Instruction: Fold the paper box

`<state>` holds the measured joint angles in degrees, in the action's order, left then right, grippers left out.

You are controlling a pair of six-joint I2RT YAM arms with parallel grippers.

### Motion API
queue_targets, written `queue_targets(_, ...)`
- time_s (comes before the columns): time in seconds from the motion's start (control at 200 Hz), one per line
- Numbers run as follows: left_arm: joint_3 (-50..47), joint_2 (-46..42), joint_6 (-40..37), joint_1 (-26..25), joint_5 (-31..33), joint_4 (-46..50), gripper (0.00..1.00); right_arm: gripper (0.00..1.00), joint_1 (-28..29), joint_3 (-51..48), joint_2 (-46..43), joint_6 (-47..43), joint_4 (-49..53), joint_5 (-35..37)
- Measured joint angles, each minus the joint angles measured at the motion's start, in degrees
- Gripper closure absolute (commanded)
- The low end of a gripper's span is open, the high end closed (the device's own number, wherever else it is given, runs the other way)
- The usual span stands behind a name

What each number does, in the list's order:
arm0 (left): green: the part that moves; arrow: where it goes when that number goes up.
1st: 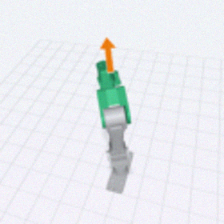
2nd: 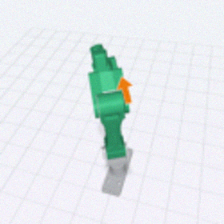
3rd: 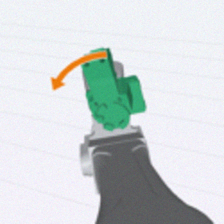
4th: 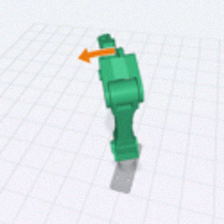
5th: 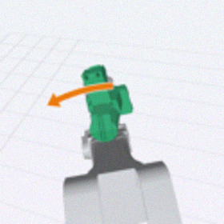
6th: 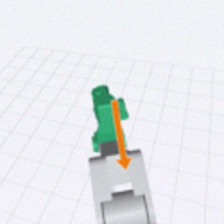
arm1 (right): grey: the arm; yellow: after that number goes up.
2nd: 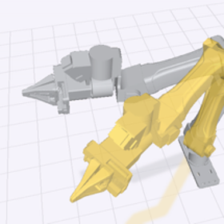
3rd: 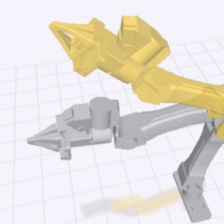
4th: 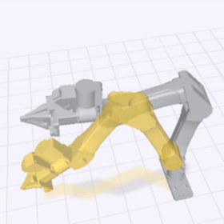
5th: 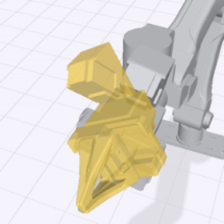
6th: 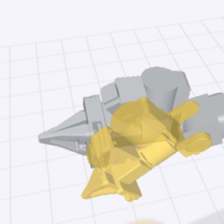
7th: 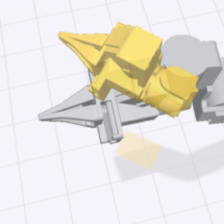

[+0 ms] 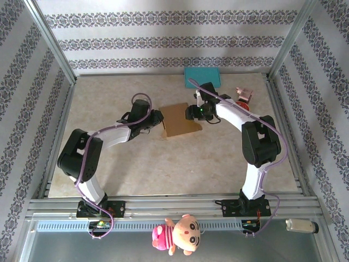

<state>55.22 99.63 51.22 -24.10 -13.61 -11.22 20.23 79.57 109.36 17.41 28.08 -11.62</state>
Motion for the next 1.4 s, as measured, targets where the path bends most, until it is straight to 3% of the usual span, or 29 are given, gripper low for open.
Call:
queue_targets(0.16,-4.8,2.6,-0.9,-0.3,-0.1,-0.4,0.80,0.29,1.2,-1.1,0.0,-1.2,0.0,3.8)
queue_targets(0.255,-4.7,2.0,-2.9,-0.3,0.3,0.9,0.67,0.27,1.4,-0.4,-0.2,-1.2,0.6,4.0)
queue_targets(0.49,0.6,-4.3,-4.7,0.2,0.2,0.4,0.47,0.25,-0.8,4.4,-1.2,1.6,-1.1,-0.6)
queue_targets(0.56,2.2,-3.5,-4.3,0.6,-1.6,-1.3,0.47,0.25,-1.6,4.8,-1.2,2.4,-2.0,-1.8)
queue_targets(0.775,3.2,4.9,-2.6,0.6,-6.1,-3.4,0.59,0.26,-2.2,4.6,1.5,4.0,-2.8,-5.2)
queue_targets(0.825,2.9,6.6,-2.4,0.6,-6.6,-4.6,0.62,0.30,-2.2,4.2,2.7,4.2,-3.1,-5.9)
queue_targets(0.944,2.2,7.2,-1.7,0.9,-7.9,-7.8,0.67,0.57,-2.1,2.3,5.0,5.8,-3.9,-7.8)
queue_targets(1.049,0.2,7.6,-0.8,1.0,-8.7,-12.2,0.68,0.73,-2.5,1.4,5.4,6.7,-5.2,-8.9)
queue_targets(1.224,-0.4,7.3,-0.6,1.5,-8.7,-13.2,0.66,0.74,-3.5,0.1,5.5,7.3,-8.1,-11.1)
queue_targets(1.399,-2.0,3.3,-3.0,3.2,-7.2,-9.1,0.51,0.75,-4.4,-1.9,5.4,8.0,-11.6,-14.3)
